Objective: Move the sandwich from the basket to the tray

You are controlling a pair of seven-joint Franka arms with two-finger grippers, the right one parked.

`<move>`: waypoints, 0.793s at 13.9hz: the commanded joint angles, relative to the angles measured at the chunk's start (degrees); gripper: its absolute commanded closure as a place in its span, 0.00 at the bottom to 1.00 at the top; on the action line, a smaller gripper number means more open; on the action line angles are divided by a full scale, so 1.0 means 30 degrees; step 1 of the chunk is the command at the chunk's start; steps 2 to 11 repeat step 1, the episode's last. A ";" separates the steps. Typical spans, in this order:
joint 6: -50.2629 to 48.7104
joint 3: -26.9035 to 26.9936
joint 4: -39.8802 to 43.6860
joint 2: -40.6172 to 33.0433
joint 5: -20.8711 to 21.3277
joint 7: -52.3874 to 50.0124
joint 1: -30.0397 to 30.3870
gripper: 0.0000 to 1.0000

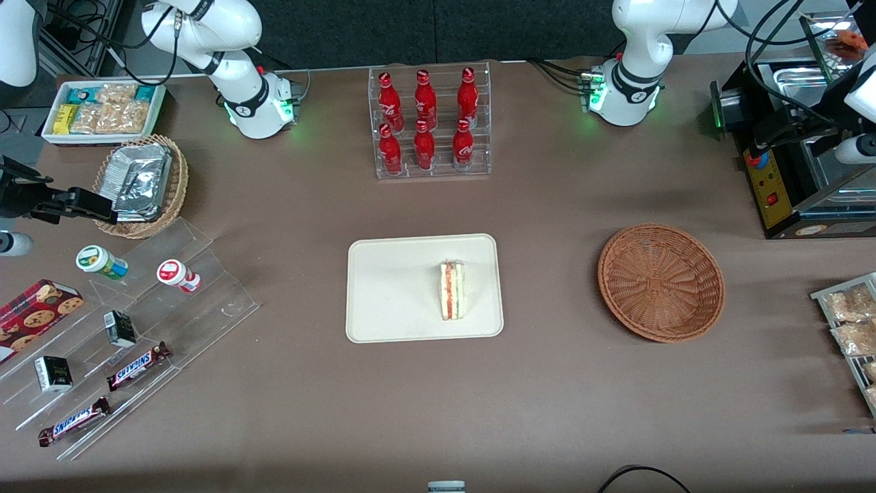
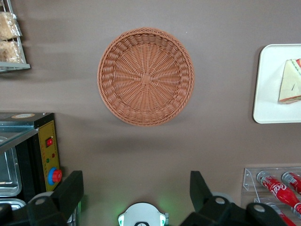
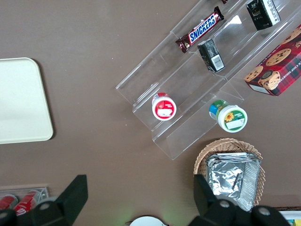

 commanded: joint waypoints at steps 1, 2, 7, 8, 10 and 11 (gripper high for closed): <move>-0.0766 0.0113 0.1440 0.0971 0.0291 -0.0053 -0.0542 0.00; -0.0766 0.0113 0.1440 0.0971 0.0291 -0.0053 -0.0542 0.00; -0.0766 0.0113 0.1440 0.0971 0.0291 -0.0053 -0.0542 0.00; -0.0766 0.0113 0.1440 0.0971 0.0291 -0.0053 -0.0542 0.00; -0.0766 0.0113 0.1440 0.0971 0.0291 -0.0053 -0.0542 0.00; -0.0766 0.0113 0.1440 0.0971 0.0291 -0.0053 -0.0542 0.00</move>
